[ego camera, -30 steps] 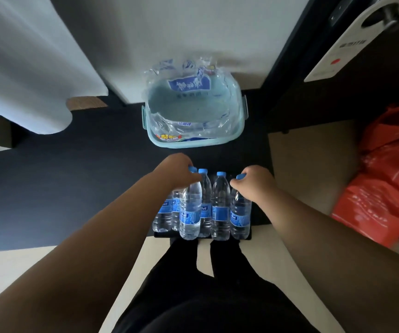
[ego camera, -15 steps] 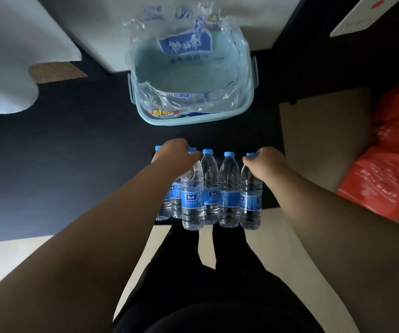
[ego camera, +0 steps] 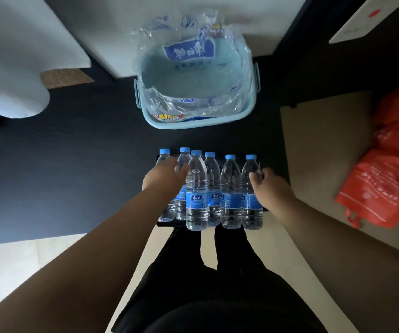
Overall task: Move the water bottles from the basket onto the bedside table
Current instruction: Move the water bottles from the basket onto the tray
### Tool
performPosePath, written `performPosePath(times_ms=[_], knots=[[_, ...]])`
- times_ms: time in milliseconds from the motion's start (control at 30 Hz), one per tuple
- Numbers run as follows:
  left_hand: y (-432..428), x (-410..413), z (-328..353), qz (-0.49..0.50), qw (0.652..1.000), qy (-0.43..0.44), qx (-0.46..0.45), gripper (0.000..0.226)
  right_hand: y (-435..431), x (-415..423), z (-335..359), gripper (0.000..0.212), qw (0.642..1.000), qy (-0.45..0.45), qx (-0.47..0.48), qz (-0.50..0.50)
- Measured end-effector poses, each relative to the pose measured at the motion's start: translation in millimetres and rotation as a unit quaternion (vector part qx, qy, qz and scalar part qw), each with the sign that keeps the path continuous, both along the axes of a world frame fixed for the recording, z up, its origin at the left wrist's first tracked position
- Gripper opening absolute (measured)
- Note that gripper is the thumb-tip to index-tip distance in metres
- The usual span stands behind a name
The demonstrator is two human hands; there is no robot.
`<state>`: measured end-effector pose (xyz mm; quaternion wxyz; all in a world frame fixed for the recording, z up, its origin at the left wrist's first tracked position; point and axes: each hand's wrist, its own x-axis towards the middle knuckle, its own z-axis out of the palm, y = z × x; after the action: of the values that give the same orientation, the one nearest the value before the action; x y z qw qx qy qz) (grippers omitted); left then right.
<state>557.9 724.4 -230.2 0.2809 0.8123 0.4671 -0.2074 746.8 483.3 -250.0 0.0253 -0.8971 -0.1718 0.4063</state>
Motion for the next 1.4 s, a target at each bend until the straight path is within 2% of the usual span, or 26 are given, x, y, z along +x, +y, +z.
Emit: performPosePath(times_ms=[67, 167, 367, 500, 633, 767, 867, 1000, 1067, 1200, 1333, 1400], knots=[[1, -23, 2, -0.005, 1.0, 0.004, 0.02, 0.057, -9, -2, 3, 0.06, 0.999, 0.022, -0.017, 0.034], [4, -60, -3, -0.049, 0.998, 0.031, 0.039, 0.045, -18, 0, 6, 0.072, 0.995, 0.048, -0.043, 0.081], [7, -101, -26, -0.074, 0.991, 0.113, 0.016, 0.062, -26, 1, -4, 0.076, 0.99, 0.099, -0.036, 0.09], [-5, -106, -41, -0.056, 0.995, 0.078, -0.029, 0.056, -27, -3, -14, 0.075, 0.994, 0.077, -0.008, 0.083], [-14, -98, -49, 0.02, 0.997, 0.058, -0.042, 0.058, -29, -8, -22, 0.071, 0.997, 0.027, 0.004, 0.077], [-21, -86, -50, 0.127, 0.989, 0.057, -0.058, 0.078, -24, -25, -26, 0.069, 0.999, 0.003, 0.032, 0.004], [-26, -78, -48, 0.188, 0.978, 0.055, -0.073, 0.087, -11, -38, -28, 0.069, 0.992, 0.021, 0.049, -0.116], [-28, -71, -51, 0.257, 0.959, 0.058, -0.107, 0.106, 11, -41, -31, 0.077, 0.947, 0.057, 0.026, -0.314], [-24, -68, -52, 0.307, 0.941, 0.053, -0.133, 0.117, 18, -37, -31, 0.083, 0.923, 0.081, 0.014, -0.376], [-14, -67, -52, 0.344, 0.923, 0.036, -0.172, 0.126, 13, -27, -32, 0.078, 0.911, 0.116, 0.031, -0.394], [-10, -67, -51, 0.343, 0.92, 0.036, -0.187, 0.135, 13, -27, -30, 0.089, 0.905, 0.116, 0.044, -0.407], [-10, -67, -50, 0.346, 0.918, 0.041, -0.192, 0.138, 14, -28, -27, 0.09, 0.915, 0.111, 0.037, -0.386]])
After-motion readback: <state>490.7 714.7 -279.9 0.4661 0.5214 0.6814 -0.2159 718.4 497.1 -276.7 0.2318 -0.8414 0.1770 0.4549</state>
